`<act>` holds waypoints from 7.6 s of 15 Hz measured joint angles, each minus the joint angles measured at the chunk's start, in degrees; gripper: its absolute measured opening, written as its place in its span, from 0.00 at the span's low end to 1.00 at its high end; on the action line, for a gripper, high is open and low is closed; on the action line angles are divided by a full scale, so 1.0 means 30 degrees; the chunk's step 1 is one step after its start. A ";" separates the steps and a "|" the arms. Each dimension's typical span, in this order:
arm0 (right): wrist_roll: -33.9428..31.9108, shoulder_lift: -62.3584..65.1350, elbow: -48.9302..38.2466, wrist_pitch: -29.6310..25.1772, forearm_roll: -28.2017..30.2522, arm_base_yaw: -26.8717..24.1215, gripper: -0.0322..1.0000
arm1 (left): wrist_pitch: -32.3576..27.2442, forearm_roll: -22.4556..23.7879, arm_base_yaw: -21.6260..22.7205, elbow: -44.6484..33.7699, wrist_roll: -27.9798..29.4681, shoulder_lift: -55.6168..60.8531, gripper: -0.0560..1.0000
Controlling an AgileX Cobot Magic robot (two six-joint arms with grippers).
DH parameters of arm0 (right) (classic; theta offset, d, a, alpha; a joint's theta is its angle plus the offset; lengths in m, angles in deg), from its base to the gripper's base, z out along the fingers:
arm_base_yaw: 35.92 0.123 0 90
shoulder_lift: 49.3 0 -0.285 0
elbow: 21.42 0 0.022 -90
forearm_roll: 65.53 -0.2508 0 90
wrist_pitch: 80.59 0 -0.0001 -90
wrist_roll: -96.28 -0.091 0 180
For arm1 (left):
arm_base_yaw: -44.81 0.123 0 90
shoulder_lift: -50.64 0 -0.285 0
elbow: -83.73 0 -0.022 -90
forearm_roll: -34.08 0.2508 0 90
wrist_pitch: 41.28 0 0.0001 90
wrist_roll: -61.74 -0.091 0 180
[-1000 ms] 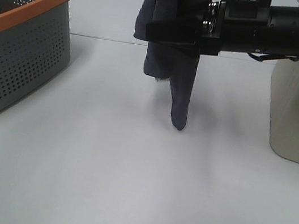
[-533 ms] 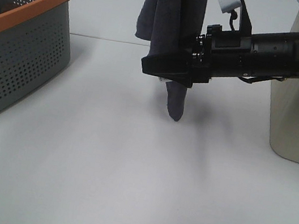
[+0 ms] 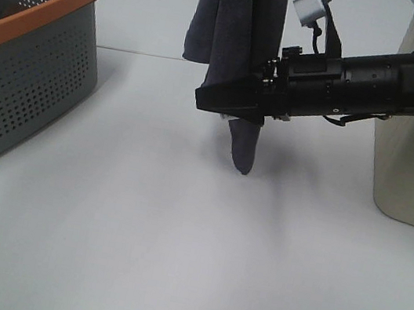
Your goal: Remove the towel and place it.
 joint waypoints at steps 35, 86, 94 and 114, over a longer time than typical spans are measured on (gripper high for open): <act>-1.6501 0.5691 0.0095 0.1948 1.3866 0.0000 0.05 | -0.3361 0.7639 -0.0019 0.0000 0.4851 -0.0134 0.05; -2.4733 -0.2196 0.9721 0.1050 2.4618 -0.0688 0.05 | -0.3476 0.4813 0.3132 -0.0019 0.1509 -1.0504 0.05; -2.5497 -0.2158 0.6436 -0.0611 2.2708 -0.0688 0.05 | -0.3419 0.4584 0.2827 -0.6856 0.1795 -0.7830 0.05; -2.9813 -0.2139 0.5080 -0.3342 2.4714 -0.0668 0.65 | -0.3476 0.4889 0.2158 -1.4821 0.1050 -0.5099 0.42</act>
